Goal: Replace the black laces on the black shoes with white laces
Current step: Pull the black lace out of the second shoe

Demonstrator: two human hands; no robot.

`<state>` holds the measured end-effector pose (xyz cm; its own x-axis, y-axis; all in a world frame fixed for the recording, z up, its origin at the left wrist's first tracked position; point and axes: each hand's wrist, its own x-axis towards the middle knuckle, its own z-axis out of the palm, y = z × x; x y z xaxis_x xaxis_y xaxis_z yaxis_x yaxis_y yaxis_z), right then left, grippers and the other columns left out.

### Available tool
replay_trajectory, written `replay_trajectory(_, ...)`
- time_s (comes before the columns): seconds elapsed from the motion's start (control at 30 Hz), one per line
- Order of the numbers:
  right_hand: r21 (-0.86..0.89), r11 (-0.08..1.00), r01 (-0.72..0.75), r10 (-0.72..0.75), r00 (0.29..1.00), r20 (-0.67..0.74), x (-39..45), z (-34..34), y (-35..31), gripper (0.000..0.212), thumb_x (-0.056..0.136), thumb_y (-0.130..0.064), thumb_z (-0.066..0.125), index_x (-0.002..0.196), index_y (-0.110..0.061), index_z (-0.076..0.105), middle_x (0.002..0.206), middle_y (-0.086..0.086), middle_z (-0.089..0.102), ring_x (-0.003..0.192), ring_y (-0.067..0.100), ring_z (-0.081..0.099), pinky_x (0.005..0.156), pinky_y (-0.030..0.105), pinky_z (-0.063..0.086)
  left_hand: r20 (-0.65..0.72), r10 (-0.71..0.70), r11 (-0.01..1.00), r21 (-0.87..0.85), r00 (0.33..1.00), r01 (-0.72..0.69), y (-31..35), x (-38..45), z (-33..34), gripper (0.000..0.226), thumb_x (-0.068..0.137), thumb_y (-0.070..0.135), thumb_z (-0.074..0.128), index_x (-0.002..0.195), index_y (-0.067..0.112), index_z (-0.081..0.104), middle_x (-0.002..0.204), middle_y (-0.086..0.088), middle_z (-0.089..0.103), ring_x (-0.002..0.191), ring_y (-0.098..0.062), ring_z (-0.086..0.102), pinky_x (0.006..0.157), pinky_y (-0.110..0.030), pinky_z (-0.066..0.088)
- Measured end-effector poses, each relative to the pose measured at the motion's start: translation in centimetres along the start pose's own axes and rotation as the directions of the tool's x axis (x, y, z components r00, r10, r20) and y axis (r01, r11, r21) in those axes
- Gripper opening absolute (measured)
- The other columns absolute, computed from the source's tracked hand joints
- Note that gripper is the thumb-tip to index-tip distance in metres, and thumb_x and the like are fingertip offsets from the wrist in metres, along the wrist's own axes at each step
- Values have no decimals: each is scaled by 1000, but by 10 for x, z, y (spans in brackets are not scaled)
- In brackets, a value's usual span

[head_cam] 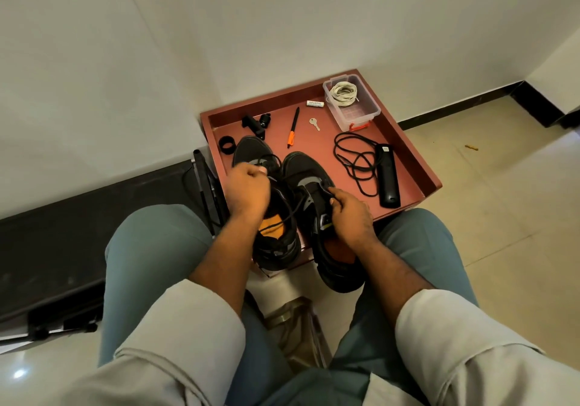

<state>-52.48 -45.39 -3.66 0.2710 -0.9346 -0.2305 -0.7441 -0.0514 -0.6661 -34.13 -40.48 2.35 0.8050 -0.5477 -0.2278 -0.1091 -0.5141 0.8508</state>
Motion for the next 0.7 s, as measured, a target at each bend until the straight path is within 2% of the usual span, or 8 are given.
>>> replay_trajectory(0.1, 25, 1000, -13, 12, 1000, 16, 4, -3, 0, 37, 95, -25, 49, 131, -25, 58, 124, 2, 66, 117, 28, 58, 101, 44, 45, -239, -27, 996, -87, 971, 6, 12, 27, -35, 8, 94, 11, 54, 97, 16, 60, 100, -5, 63, 94, -24, 63, 81, -36, 55)
replay_trajectory(0.17, 47, 999, -14, 12, 999, 48, 3, -4, -3, 41, 89, -42, 54, 128, -28, 60, 122, -3, 67, 116, 24, 59, 102, 46, 44, -255, -12, 999, -35, 967, 3, 15, 30, -46, 35, 94, 20, 59, 126, 12, 50, 121, -10, 56, 111, -31, 59, 91, -41, 52)
replay_trajectory(0.23, 119, 990, -79, 73, 996, 49, 4, -5, -6, 52, 79, -64, 53, 116, -31, 66, 108, -8, 72, 106, 19, 63, 99, 48, 45, -155, 65, 974, 227, 986, -28, 9, 15, -39, 73, 90, 37, 65, 148, 14, 26, 144, -15, 39, 129, -36, 44, 104, -50, 42)
replay_trajectory(0.3, 179, 974, -136, 131, 991, 39, 12, -8, -10, 55, 71, -75, 48, 97, -32, 72, 89, -11, 73, 93, 15, 66, 95, 50, 46, 68, 234, 833, 500, 970, -236, 3, -7, -19, 76, 90, 49, 60, 151, 22, 24, 152, -8, 33, 140, -31, 30, 110, -55, 27)
replay_trajectory(0.37, 219, 963, -156, 153, 988, 27, 23, -11, -11, 46, 69, -70, 51, 81, -31, 72, 78, -11, 71, 85, 15, 67, 91, 51, 49, 395, 354, 630, 570, 848, -528, 1, -26, 5, 58, 93, 52, 52, 145, 33, 36, 153, 6, 34, 146, -23, 19, 113, -60, 9)
replay_trajectory(0.43, 222, 968, -116, 112, 993, 33, 33, -12, -12, 28, 75, -53, 61, 80, -29, 72, 78, -9, 71, 82, 14, 67, 86, 48, 52, 609, 343, 468, 549, 715, -693, -1, -38, 21, 50, 96, 54, 44, 143, 41, 38, 153, 13, 35, 149, -22, 11, 110, -66, -9)
replay_trajectory(0.57, 212, 976, -43, 34, 998, 47, 47, -11, -23, 5, 84, -22, 70, 85, -17, 73, 80, -2, 71, 79, 16, 68, 78, 40, 57, 689, 239, 366, 588, 684, -721, -4, -43, 31, 50, 97, 62, 28, 141, 42, 43, 154, 15, 34, 149, -26, 9, 106, -70, -16)
replay_trajectory(0.7, 221, 975, -21, 12, 999, 41, 55, -13, -25, 11, 89, -14, 63, 79, -17, 65, 77, 0, 67, 73, 16, 63, 68, 32, 52, 690, 216, 345, 608, 691, -715, -4, -39, 29, 54, 95, 68, 25, 138, 43, 46, 154, 18, 34, 149, -27, 9, 105, -71, -19)
